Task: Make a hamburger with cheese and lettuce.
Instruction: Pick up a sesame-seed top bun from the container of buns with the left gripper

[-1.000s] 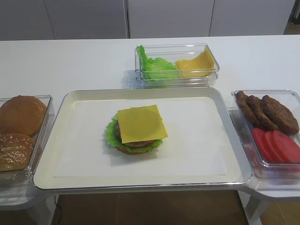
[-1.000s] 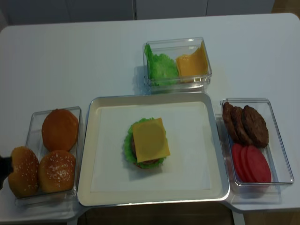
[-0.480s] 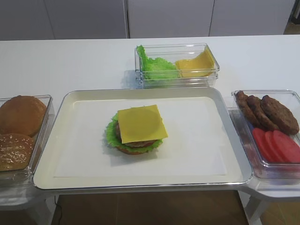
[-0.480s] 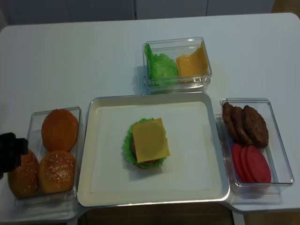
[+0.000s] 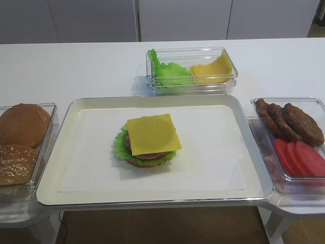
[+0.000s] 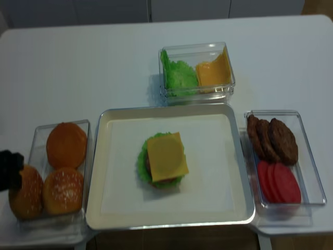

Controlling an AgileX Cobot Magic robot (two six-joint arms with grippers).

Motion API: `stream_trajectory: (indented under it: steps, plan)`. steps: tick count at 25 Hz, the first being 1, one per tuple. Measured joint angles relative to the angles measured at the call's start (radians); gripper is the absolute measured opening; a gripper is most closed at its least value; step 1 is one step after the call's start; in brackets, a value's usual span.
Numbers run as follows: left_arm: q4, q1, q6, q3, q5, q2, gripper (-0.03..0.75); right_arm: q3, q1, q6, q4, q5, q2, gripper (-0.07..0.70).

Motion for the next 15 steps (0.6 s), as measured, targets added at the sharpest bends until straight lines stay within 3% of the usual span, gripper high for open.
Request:
stream_trajectory:
  steps: [6, 15]
  plan:
    - [-0.092, 0.033, 0.104, 0.0, -0.011, 0.019, 0.42, 0.0, 0.0, 0.0, 0.0, 0.0, 0.0, 0.266]
    - [-0.11, 0.035, 0.117, 0.0, -0.013, 0.057, 0.42, 0.0, 0.0, 0.0, 0.0, 0.0, 0.0, 0.266]
